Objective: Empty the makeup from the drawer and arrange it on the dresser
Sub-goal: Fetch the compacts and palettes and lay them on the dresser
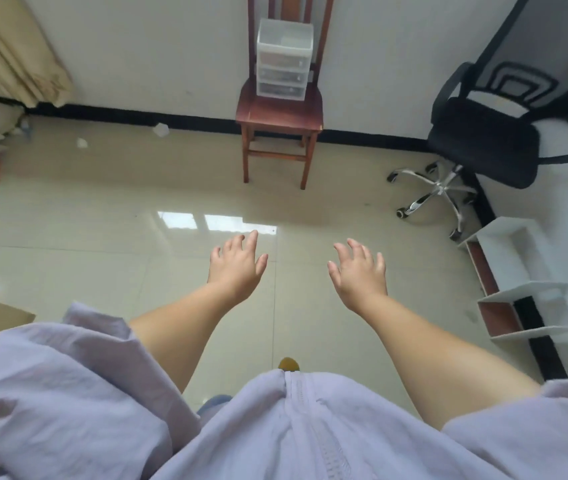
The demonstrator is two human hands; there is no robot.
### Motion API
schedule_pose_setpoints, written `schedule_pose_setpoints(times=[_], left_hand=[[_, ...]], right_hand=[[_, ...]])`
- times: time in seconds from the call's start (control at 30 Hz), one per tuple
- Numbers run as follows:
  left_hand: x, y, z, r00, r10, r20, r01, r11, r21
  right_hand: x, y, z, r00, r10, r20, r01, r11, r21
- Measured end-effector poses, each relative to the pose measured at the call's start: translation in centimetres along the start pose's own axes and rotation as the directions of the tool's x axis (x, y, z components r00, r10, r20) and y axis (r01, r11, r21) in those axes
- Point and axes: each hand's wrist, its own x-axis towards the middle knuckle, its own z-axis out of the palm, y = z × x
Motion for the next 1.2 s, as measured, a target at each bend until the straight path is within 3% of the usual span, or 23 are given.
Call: schedule_pose_setpoints(times=[0.13, 0.37, 0.7, 0.97, 1.2], left_hand=[[8.5, 0.0, -2.1, 0.999, -0.023, -0.03, 0.022, 1.0, -0.01], [25.1, -5.8, -5.0, 0.99, -0.142, -0.024, 0.142, 0.99, 0.013], [50.2, -10.2, -13.5, 1.0, -0.02, 0.015, 0.018, 0.996, 0.088], [65.3, -8.4, -14.5, 0.994, 0.097, 0.053, -0.1, 0.993, 0.064], [80.5, -7.5, -14.9, 0.997, -0.011, 0.072, 0.007, 0.999, 0.048]], right_hand=[[10.1, 0.1, -2.6, 0.999, -0.028, 0.021, 0.028, 0.999, -0.035], [27.2, -5.4, -3.8, 0.987, -0.143, 0.073, 0.145, 0.989, -0.032], [49.2, -10.9, -9.4, 0.997, 0.077, 0.02, -0.079, 0.992, 0.095], [63.4, -10.0, -9.6, 0.993, 0.103, 0.062, -0.109, 0.989, 0.1], [80.6, -9.5, -10.9, 0.992, 0.03, 0.121, -0.055, 0.977, 0.207]])
